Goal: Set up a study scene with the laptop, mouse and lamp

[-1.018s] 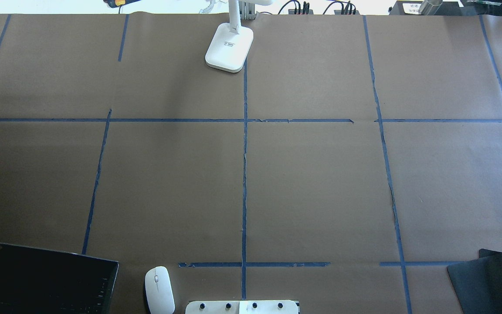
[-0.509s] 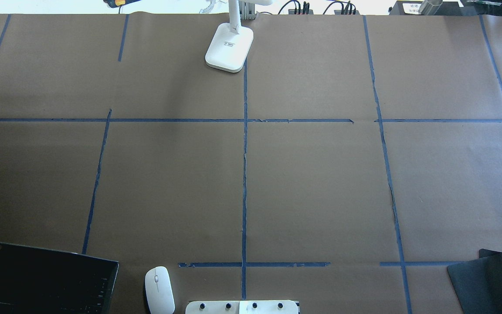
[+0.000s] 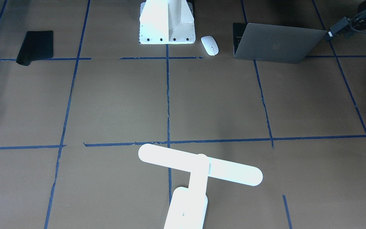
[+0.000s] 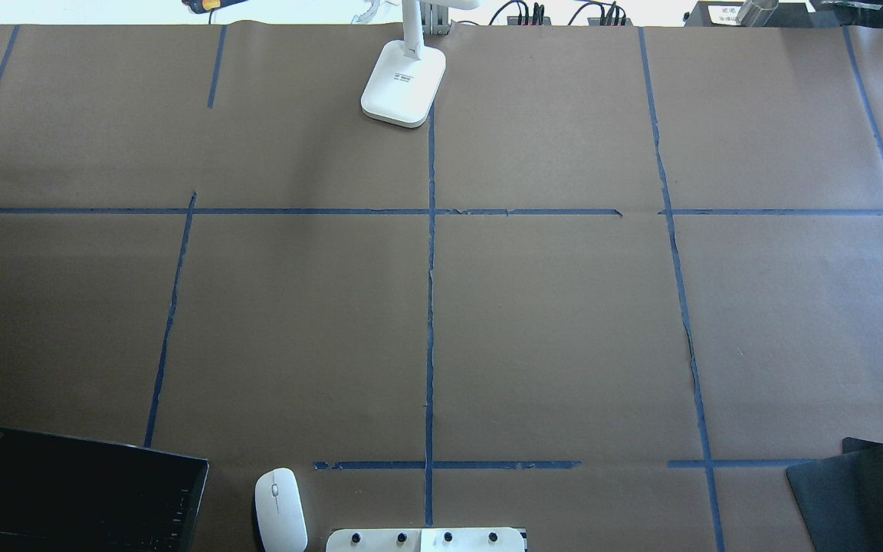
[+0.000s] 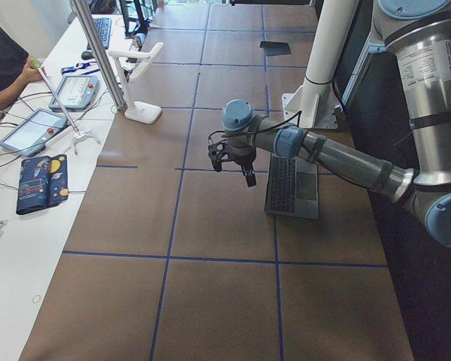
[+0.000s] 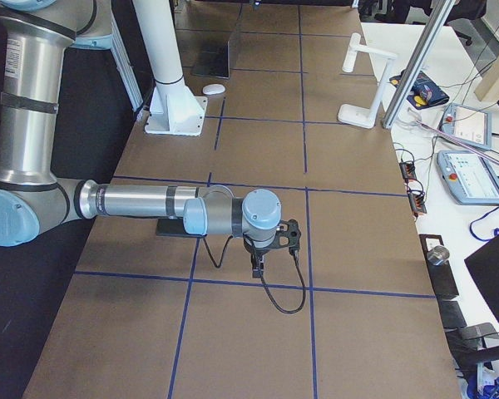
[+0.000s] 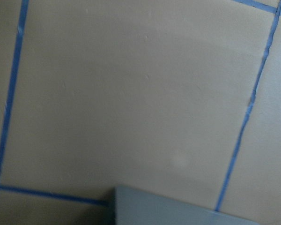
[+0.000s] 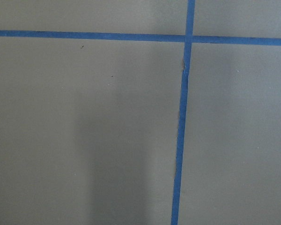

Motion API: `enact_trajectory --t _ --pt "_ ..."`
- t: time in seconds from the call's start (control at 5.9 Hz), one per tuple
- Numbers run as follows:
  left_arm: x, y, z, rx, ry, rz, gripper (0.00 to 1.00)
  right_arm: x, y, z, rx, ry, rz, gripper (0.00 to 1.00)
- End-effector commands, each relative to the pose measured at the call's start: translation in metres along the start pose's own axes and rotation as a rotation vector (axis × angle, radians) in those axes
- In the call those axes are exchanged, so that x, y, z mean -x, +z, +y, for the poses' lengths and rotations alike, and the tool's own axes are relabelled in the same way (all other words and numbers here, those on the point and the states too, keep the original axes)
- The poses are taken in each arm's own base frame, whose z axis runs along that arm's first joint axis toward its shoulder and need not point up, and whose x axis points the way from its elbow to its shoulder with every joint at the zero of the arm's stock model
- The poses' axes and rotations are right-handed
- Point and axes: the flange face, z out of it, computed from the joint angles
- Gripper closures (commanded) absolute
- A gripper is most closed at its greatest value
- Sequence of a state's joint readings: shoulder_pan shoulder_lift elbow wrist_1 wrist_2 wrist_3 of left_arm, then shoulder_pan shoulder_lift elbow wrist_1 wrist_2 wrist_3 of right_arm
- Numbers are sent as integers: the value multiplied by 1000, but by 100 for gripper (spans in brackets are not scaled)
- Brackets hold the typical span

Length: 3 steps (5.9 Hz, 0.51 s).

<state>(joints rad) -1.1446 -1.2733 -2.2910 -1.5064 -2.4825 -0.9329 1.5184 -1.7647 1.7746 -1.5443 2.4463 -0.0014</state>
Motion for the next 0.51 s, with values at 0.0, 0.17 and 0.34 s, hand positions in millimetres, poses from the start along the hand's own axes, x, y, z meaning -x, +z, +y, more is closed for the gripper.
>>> enact_trajectory --t 0.0,0.17,0.34 --pt "-46 19 50 -34 -231 -79 0 4 1 -2 -14 -29 -4 0" --pt "-61 11 68 -48 -417 -49 0 7 1 -1 -45 -76 -6 0" --pt "-80 41 93 -86 -471 -97 0 12 6 0 -48 -104 -8 0"
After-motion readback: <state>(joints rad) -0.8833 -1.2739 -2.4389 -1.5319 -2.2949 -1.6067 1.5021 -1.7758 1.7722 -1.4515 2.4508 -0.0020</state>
